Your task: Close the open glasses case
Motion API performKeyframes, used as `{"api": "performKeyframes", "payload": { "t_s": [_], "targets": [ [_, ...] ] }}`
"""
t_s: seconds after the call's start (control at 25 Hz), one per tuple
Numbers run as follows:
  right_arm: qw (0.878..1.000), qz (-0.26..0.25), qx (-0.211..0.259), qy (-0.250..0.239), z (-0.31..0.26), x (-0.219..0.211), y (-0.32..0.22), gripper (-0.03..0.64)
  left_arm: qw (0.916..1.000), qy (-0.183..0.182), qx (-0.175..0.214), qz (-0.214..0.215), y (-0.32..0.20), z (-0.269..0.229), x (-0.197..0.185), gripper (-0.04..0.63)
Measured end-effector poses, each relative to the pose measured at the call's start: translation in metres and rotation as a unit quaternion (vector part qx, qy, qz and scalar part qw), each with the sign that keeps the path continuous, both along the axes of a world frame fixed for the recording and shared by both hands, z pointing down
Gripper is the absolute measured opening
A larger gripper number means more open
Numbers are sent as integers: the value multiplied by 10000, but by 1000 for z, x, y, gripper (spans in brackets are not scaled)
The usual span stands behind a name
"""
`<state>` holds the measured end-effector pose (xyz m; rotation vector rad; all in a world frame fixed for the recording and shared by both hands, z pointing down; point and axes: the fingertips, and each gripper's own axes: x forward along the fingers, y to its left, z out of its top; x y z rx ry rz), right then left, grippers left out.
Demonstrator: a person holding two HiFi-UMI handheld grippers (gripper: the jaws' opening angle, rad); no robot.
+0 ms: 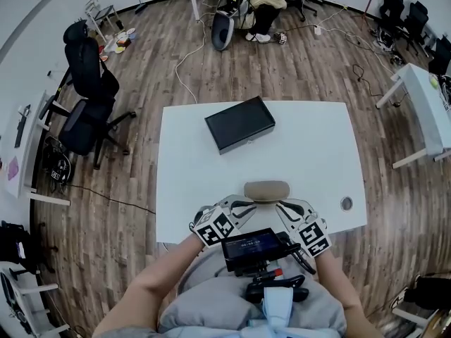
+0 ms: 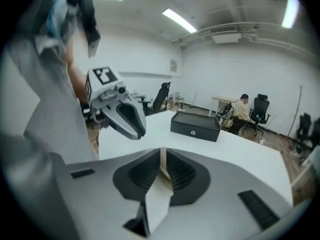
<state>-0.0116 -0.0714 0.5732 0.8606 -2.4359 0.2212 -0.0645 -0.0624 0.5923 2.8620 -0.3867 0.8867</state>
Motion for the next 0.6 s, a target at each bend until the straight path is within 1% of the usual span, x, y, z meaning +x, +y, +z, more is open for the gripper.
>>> {"api": "performKeyframes", "payload": {
  "t_s": [0.08, 0.12, 0.2, 0.28, 0.36, 0.44, 0.48, 0.52, 0.6],
  "targets": [
    [9963, 218, -111, -822, -21, -3, 2, 43, 9974, 675, -222, -91, 3, -21, -4, 46],
    [9924, 296, -152, -1184, -32, -3, 3, 44, 9943, 1012, -317, -105, 5, -35, -5, 45],
    [9824, 411, -215, -1807, -51, -2, 8, 43, 9855, 1617, -490, -148, 10, -59, -9, 44],
    [9733, 435, -246, -2241, -64, -4, 14, 43, 9747, 2133, -629, -224, 14, -77, -16, 45],
    [9680, 385, -287, -2465, -70, -9, 21, 43, 9634, 2571, -724, -236, 19, -92, -23, 44],
    [9658, 247, -374, -2554, -70, -16, 31, 43, 9531, 2910, -816, -169, 26, -103, -26, 44],
    [9651, 167, -421, -2581, -71, -21, 36, 43, 9496, 3017, -845, -130, 30, -107, -27, 44],
    [9644, 107, -456, -2602, -73, -26, 41, 44, 9482, 3060, -845, -92, 33, -110, -27, 45],
    [9625, 39, -498, -2666, -77, -34, 49, 44, 9512, 2988, -772, 1, 39, -110, -27, 44]
  ]
}}
